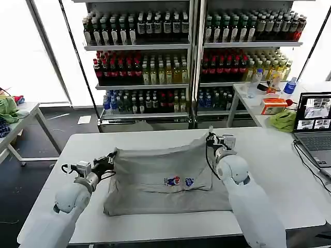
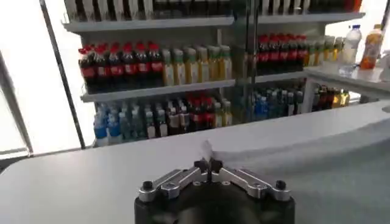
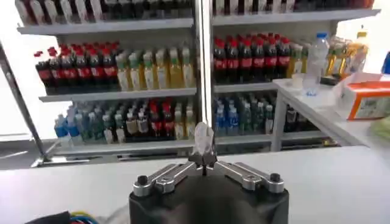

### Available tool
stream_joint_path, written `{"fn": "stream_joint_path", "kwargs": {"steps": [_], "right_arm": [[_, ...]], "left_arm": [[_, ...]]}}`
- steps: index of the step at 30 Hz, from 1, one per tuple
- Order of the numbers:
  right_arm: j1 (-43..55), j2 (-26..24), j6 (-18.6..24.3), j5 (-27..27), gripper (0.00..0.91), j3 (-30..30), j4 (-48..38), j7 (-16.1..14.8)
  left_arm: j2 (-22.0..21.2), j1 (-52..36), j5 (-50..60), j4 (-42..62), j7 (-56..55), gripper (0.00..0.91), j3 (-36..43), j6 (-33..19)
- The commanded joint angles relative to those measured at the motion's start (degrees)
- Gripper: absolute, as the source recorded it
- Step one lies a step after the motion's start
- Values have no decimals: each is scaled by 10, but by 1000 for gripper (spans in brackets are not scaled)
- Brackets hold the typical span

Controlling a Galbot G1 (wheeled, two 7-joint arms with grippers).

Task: Fold and organize the clothes.

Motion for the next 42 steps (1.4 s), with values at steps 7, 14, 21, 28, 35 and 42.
{"fn": "stream_joint_path", "kwargs": {"steps": [7, 14, 21, 28, 35, 42], "right_arm": [[-223, -12, 2, -14, 0, 66, 196, 13], [-300, -2, 2, -38, 0, 85, 210, 20], [-335, 6, 3, -58, 0, 96, 187, 33], [-341, 18, 19, -85, 0, 88, 133, 39], [-340, 29, 34, -100, 71, 78, 106, 35], [-345, 26, 32, -99, 907, 88, 150, 30]], "left_arm": [[-4, 159, 27, -152, 4, 0, -62, -2], [-11, 198, 36, -174, 7, 0, -71, -2], [-19, 225, 61, -167, 20, 0, -66, -3], [-25, 206, 69, -127, 26, 0, -58, -13], [-26, 194, 71, -116, 22, 907, -57, -17], [-27, 200, 73, -158, 5, 907, -64, -14]]}}
